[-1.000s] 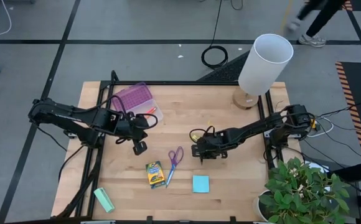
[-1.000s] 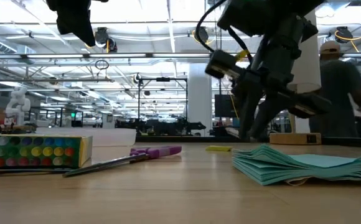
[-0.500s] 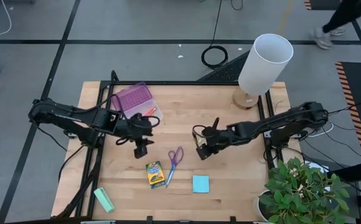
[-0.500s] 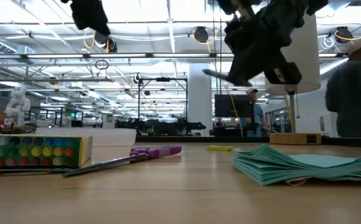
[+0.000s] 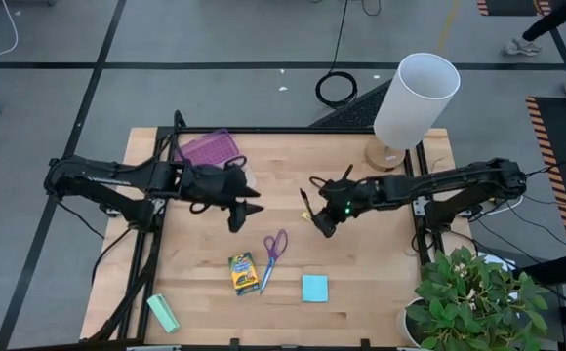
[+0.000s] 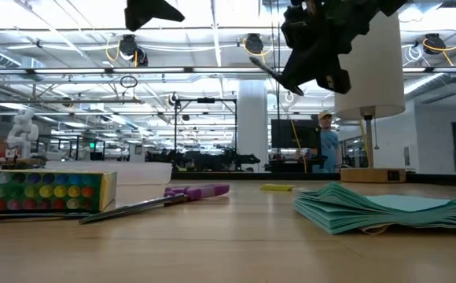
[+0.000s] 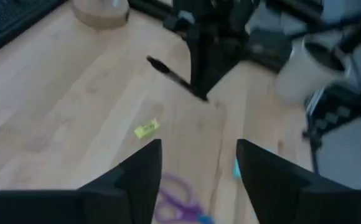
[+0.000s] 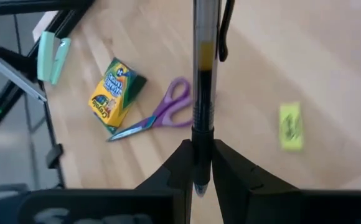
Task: Pack school essentials
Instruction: Put the black pen into the supply box
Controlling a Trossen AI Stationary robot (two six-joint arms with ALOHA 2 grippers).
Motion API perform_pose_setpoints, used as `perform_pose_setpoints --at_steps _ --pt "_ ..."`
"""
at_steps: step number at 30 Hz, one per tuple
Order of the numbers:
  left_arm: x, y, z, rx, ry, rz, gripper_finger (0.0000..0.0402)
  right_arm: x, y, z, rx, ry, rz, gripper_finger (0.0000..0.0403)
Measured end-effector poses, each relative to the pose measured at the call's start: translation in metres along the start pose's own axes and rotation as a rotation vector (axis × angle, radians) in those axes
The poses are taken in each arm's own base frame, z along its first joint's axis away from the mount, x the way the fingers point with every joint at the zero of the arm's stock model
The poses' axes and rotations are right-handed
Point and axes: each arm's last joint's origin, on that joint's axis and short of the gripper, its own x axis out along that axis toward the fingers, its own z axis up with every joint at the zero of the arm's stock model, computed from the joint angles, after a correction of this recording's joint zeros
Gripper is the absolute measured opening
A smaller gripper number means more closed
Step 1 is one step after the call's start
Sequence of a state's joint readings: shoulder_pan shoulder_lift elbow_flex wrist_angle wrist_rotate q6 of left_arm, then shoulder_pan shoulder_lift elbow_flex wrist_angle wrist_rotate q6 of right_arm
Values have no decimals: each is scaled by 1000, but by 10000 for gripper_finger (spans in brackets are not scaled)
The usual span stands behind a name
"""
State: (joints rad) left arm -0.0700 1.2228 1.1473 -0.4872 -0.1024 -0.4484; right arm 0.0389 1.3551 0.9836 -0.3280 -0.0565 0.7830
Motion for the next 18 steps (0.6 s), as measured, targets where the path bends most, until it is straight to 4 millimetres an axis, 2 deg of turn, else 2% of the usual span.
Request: perform_pose_setpoints --at_steps 5,10,14,18 --pt "4 13 13 -29 -66 5 266 -8 -6 10 -174 -49 -11 41" --pt "16 15 22 47 -137 -6 296 -9 -12 16 -285 -77 -36 41" --pt "31 14 23 41 -161 -15 298 -9 -15 20 -366 -107 -78 41" --pt "47 13 25 31 -190 -23 283 -12 -14 23 -454 -134 -72 41"
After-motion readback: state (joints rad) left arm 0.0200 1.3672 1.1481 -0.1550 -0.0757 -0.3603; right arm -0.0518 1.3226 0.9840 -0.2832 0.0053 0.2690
